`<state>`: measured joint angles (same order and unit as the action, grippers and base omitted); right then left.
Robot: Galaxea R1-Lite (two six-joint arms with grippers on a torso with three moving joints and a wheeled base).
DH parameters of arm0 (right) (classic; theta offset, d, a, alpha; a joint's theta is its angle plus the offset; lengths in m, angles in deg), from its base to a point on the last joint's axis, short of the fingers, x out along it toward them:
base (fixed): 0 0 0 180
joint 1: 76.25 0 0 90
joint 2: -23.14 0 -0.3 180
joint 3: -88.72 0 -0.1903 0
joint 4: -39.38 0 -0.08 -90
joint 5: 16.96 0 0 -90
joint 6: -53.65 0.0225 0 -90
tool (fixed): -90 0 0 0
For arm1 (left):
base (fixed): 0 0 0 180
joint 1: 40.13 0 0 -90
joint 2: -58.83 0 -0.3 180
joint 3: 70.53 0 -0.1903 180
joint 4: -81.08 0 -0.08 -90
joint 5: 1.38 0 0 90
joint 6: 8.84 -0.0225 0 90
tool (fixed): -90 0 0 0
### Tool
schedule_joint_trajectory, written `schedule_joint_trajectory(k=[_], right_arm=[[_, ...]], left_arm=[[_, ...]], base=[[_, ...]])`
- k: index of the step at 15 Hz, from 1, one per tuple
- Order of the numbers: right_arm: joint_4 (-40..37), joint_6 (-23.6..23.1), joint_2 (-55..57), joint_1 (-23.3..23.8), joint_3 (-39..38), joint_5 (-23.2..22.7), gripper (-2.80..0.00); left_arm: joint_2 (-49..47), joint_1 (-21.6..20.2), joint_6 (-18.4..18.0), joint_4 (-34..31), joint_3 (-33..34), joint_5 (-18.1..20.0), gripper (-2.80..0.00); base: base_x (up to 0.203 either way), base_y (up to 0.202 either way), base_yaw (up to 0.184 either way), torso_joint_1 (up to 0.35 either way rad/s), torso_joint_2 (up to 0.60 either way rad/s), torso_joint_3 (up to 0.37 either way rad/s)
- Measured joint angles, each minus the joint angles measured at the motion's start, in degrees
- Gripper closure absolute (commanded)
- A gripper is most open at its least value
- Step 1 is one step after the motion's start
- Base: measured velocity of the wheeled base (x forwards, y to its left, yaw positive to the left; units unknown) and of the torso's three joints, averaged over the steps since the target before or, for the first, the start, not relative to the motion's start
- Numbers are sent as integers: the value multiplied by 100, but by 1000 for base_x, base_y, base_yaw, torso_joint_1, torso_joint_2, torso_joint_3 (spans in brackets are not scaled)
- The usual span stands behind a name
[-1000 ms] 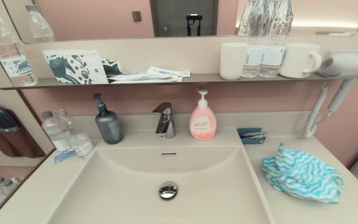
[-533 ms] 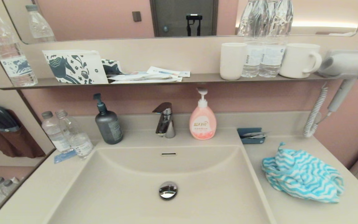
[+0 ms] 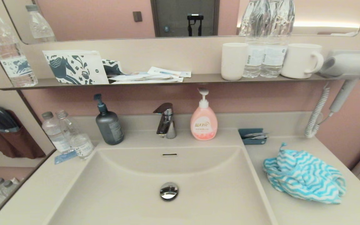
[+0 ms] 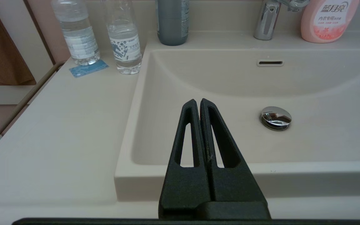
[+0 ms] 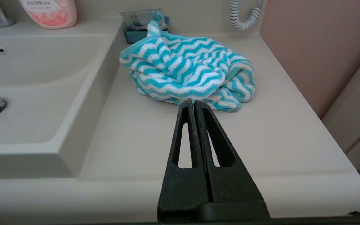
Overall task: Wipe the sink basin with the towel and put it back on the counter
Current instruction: Pick up the cloth
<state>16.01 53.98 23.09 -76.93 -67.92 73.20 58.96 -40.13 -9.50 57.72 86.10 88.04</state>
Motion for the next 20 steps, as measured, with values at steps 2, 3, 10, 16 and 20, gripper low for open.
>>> schedule_joint_trajectory(k=[2,3,10,16,20], right_arm=[[-1,0,0,0,0,0,0],[-5,-6,0,0,5,0,0],[-44,-4,243,0,762,-2,0],[60,9,1757,-6,2184,507,0],[393,13,3256,99,3180,647,0]], left_arm=[[0,0,2,0,-2,0,0],[0,0,-2,0,-2,-2,0],[-2,0,0,-2,-4,0,0],[-2,0,2,0,-2,-2,0],[-4,0,-2,0,-2,-2,0]], base=[[0,0,0,0,0,0],[0,0,0,0,0,0],[0,0,0,0,0,0],[0,0,0,0,0,0],[0,0,0,0,0,0]])
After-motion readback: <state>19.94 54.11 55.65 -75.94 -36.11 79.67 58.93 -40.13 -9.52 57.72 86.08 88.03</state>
